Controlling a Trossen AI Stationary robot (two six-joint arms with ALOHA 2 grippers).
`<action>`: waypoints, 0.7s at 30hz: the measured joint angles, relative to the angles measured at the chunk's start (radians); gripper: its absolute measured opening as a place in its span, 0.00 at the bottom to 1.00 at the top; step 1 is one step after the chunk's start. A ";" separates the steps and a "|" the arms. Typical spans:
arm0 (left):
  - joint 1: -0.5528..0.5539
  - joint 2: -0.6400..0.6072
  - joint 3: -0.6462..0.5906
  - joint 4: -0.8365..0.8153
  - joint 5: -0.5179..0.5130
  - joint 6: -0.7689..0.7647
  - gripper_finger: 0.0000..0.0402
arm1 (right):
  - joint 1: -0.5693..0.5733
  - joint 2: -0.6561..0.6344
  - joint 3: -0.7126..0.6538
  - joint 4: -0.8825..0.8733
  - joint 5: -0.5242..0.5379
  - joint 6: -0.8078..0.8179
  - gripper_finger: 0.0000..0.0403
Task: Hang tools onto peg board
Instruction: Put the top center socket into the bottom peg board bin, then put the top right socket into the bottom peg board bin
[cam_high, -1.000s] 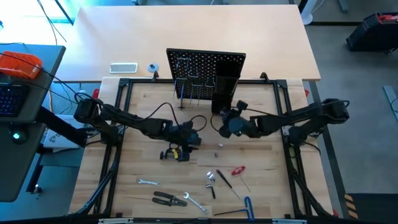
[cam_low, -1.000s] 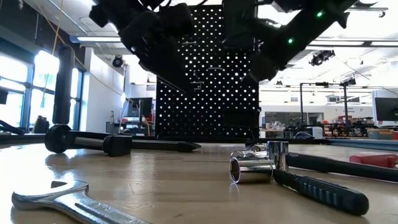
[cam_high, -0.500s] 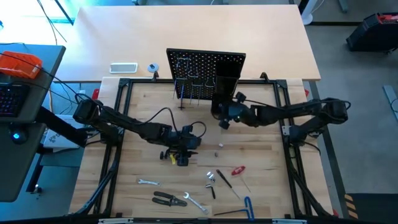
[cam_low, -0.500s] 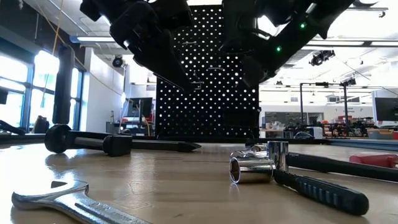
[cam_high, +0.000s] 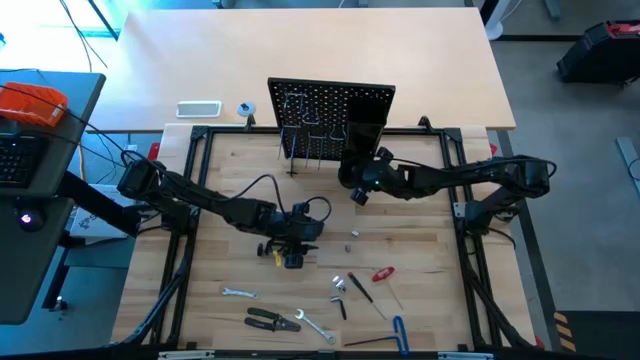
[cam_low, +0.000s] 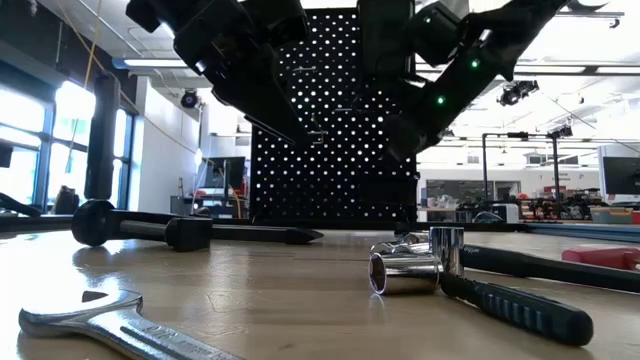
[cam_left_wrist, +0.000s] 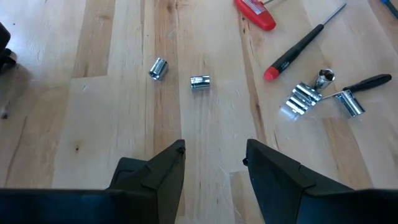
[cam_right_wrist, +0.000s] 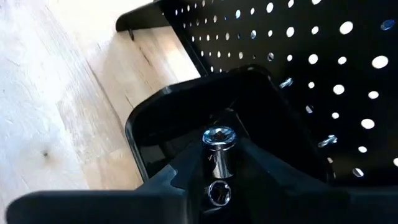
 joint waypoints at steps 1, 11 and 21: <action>-0.001 0.000 0.000 0.000 0.000 0.000 0.41 | 0.000 0.001 0.000 0.000 0.000 -0.001 0.26; -0.001 0.000 0.000 0.001 0.000 0.000 0.41 | 0.002 0.001 0.000 0.030 0.000 -0.004 0.42; -0.028 0.046 0.000 0.121 -0.066 -0.010 0.41 | 0.065 0.000 0.000 0.042 -0.038 -0.003 0.43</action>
